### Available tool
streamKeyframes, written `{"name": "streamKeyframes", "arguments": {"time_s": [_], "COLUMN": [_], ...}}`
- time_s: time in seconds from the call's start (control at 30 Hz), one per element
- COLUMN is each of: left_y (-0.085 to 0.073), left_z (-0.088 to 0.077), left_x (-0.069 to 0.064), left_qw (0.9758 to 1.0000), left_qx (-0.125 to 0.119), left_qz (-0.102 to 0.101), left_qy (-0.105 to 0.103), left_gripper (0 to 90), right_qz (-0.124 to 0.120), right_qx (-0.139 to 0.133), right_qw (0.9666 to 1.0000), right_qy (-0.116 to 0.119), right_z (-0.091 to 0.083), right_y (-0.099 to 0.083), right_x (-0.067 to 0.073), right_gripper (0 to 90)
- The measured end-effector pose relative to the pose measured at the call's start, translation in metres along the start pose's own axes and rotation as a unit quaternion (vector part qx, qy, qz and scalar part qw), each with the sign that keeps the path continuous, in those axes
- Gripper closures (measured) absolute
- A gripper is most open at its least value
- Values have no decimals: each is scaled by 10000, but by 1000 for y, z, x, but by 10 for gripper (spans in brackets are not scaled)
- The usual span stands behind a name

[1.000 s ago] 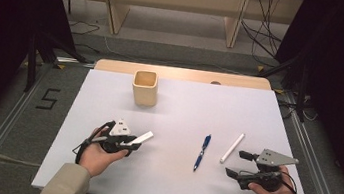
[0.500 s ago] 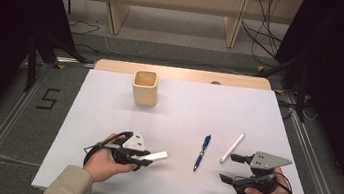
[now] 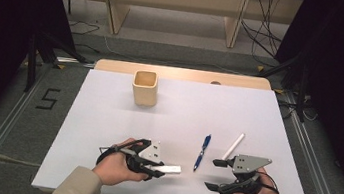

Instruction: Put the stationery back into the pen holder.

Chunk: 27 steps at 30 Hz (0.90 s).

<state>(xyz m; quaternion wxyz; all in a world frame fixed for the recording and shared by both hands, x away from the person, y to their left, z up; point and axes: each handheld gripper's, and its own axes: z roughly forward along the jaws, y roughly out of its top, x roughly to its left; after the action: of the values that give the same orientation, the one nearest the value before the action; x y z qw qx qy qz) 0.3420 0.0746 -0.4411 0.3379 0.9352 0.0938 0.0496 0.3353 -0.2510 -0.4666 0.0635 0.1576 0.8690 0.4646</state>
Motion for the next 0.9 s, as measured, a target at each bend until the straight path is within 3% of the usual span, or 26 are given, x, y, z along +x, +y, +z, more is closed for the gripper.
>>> {"name": "streamKeyframes", "arguments": {"time_s": [0.2, 0.33, 0.43, 0.57, 0.67, 0.9], "left_y": [6, 11, 14, 17, 18, 21], "left_z": [5, 11, 14, 18, 20, 23], "left_x": [-3, -8, -11, -13, -14, -16], "left_qw": [9997, 9990, 9985, 9978, 9974, 9969], "left_qx": [74, 163, 198, 295, 357, 422], "left_qz": [90, 240, 312, 374, 438, 512], "left_qy": [-205, -348, -409, -466, -444, -427], "left_gripper": [671, 672, 672, 672, 672, 671], "right_qz": [-190, -360, -593, -683, -829, -960], "right_qx": [37, 207, 401, 539, 757, 964], "right_qw": [9997, 9985, 9956, 9928, 9884, 9836], "right_qy": [129, 351, 612, 821, 1023, 1184], "right_z": [14, 28, 43, 53, 63, 71], "right_y": [11, 20, 26, 30, 34, 38], "right_x": [1, 5, 9, 12, 16, 21], "right_gripper": [265, 302, 330, 358, 401, 508]}}
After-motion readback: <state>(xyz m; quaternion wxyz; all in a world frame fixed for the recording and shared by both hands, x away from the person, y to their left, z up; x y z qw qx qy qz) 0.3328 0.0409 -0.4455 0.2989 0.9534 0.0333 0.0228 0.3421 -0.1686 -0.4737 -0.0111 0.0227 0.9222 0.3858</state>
